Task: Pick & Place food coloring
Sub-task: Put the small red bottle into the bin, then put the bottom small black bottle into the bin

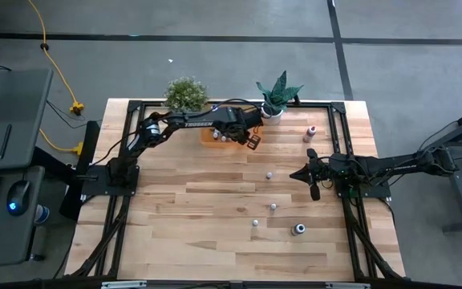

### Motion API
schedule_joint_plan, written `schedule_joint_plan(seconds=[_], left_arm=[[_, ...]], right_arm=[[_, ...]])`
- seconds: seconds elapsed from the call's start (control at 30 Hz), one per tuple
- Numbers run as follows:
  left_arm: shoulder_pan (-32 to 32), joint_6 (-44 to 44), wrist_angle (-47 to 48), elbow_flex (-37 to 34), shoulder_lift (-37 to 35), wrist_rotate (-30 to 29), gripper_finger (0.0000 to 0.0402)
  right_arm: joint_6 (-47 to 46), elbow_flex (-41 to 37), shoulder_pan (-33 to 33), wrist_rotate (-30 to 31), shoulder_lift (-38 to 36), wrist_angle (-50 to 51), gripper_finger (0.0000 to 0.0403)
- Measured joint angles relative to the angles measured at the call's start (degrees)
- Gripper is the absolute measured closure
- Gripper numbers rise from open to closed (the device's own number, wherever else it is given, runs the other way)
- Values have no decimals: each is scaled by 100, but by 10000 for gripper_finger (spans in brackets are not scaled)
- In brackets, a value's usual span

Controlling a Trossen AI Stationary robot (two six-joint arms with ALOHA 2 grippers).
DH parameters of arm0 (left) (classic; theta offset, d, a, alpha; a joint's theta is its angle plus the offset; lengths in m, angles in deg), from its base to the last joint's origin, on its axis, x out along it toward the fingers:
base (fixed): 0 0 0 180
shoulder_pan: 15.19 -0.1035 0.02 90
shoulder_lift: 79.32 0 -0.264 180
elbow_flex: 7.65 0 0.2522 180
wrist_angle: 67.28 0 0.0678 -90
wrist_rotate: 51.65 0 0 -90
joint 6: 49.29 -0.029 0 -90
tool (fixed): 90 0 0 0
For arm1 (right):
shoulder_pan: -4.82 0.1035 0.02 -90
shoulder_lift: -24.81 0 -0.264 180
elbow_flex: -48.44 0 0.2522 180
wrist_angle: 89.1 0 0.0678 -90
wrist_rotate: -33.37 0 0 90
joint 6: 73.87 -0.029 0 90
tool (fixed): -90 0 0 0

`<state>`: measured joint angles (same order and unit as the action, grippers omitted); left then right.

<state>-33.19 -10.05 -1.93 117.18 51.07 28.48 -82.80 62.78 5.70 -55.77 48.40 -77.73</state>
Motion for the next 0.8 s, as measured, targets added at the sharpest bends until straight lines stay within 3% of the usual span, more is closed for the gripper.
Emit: schedule_joint_plan(seconds=[0.27,0.57,0.8], left_arm=[[0,2,-67,-2,0,-4,347],[-2,2,-49,-2,0,-23,269],[-2,-69,-108,-2,-3,-31,234]], right_arm=[[0,-1,1,0,1,1,402],[0,-1,1,0,2,1,402],[0,-2,0,0,2,0,402]])
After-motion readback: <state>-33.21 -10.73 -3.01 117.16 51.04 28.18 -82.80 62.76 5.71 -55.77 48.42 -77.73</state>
